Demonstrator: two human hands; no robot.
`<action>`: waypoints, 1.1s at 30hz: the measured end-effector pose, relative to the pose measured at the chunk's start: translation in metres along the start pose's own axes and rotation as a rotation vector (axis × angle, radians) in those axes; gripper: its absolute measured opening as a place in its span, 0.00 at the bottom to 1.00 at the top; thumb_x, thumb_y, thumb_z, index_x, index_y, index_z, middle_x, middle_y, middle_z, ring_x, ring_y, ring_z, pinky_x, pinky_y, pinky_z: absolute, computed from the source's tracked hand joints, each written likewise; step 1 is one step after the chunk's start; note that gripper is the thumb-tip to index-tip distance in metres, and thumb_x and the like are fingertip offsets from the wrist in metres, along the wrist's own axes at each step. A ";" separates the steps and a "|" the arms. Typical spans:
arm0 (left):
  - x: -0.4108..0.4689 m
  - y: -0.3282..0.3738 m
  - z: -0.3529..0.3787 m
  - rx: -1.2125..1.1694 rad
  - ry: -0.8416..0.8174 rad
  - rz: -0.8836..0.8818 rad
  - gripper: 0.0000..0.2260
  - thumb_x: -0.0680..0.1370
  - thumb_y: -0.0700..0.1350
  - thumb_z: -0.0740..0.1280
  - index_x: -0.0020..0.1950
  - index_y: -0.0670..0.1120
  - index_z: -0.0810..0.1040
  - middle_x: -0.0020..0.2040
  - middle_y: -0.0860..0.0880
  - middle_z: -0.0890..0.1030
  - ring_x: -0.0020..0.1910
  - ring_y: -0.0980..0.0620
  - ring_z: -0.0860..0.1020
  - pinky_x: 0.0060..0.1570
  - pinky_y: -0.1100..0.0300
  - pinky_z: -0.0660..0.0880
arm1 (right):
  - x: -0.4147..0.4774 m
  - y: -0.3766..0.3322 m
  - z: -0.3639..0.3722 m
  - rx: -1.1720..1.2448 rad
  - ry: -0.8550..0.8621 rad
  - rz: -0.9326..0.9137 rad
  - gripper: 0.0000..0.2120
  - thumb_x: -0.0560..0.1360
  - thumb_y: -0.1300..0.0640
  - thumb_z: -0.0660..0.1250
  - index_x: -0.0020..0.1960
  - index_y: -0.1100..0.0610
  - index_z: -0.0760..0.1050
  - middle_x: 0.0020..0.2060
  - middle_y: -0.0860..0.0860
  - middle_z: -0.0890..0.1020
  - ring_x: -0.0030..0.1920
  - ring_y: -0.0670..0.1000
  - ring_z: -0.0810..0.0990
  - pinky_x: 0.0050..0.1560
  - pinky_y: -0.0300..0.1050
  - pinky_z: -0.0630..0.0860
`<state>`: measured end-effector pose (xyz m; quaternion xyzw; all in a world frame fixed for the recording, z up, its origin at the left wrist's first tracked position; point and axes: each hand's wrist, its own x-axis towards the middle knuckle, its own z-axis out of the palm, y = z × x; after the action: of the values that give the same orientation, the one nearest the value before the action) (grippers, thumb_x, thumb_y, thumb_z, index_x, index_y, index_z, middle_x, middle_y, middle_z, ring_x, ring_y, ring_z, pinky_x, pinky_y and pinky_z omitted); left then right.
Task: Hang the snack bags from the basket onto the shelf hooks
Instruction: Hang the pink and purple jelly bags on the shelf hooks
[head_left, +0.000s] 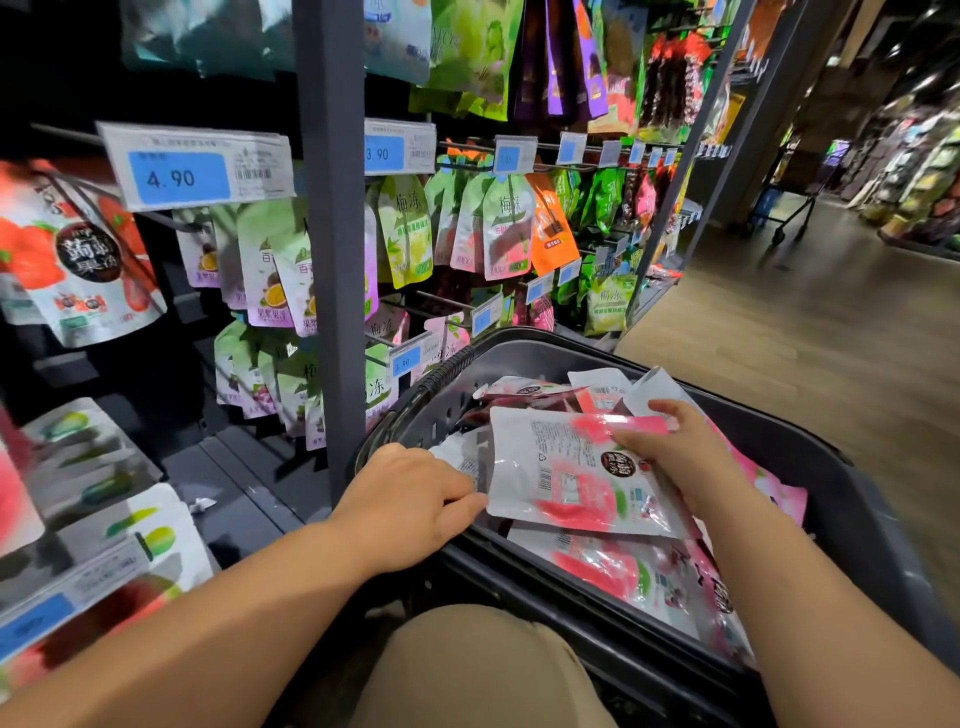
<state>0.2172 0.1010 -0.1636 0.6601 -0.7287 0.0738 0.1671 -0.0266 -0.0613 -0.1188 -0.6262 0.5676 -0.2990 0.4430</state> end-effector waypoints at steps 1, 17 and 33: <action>0.000 0.000 0.000 0.003 -0.001 0.000 0.26 0.72 0.66 0.37 0.34 0.48 0.63 0.32 0.50 0.69 0.38 0.52 0.68 0.42 0.54 0.55 | 0.001 0.000 -0.002 0.020 -0.004 -0.025 0.36 0.57 0.45 0.83 0.62 0.43 0.73 0.60 0.60 0.79 0.47 0.57 0.83 0.53 0.57 0.80; -0.001 0.000 -0.001 -0.017 -0.021 0.003 0.30 0.72 0.67 0.37 0.38 0.45 0.68 0.37 0.48 0.75 0.42 0.50 0.71 0.43 0.54 0.54 | -0.035 -0.037 -0.034 0.681 -0.108 -0.187 0.06 0.78 0.62 0.65 0.48 0.56 0.80 0.32 0.51 0.85 0.29 0.48 0.83 0.27 0.42 0.80; -0.001 0.001 -0.004 -0.026 -0.046 -0.009 0.30 0.71 0.67 0.36 0.39 0.45 0.65 0.38 0.47 0.73 0.42 0.51 0.71 0.45 0.55 0.58 | -0.035 -0.042 -0.020 0.529 -0.070 -0.462 0.19 0.73 0.74 0.67 0.51 0.51 0.83 0.39 0.48 0.85 0.39 0.43 0.82 0.44 0.34 0.79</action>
<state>0.2170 0.1038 -0.1603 0.6626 -0.7302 0.0486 0.1591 -0.0316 -0.0325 -0.0683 -0.6116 0.2984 -0.5062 0.5297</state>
